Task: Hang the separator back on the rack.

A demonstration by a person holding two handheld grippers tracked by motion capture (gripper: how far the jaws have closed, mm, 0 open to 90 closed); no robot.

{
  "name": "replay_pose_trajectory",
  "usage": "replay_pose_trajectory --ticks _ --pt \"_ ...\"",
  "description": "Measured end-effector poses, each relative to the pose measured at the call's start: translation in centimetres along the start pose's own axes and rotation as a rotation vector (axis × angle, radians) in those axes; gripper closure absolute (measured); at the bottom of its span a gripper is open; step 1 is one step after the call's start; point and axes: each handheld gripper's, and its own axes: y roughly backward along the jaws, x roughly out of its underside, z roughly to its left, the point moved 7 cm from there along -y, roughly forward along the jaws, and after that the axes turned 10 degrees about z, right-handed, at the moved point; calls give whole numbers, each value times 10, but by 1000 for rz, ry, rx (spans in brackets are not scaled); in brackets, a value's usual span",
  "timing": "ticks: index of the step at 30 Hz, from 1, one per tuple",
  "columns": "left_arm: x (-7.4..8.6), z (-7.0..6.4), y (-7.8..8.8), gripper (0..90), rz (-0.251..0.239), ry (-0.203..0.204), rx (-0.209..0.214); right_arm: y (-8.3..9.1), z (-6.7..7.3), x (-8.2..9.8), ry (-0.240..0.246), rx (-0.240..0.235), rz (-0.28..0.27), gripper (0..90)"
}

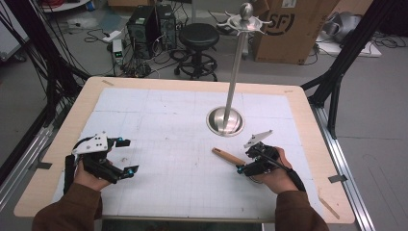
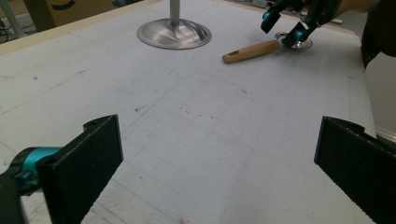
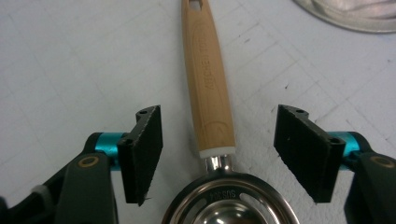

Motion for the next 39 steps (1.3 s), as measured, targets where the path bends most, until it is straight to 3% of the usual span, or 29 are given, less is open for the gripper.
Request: replay_pose_trajectory --ticks 18,26,39 --pt "0 0 0 16 2 -4 -3 -10 -4 -1 12 12 144 537" --pt "0 1 -1 16 3 -9 -8 -13 -4 -1 4 -10 165 582" --pt "0 0 -1 16 3 -10 -8 -13 -1 -5 37 -13 223 663"
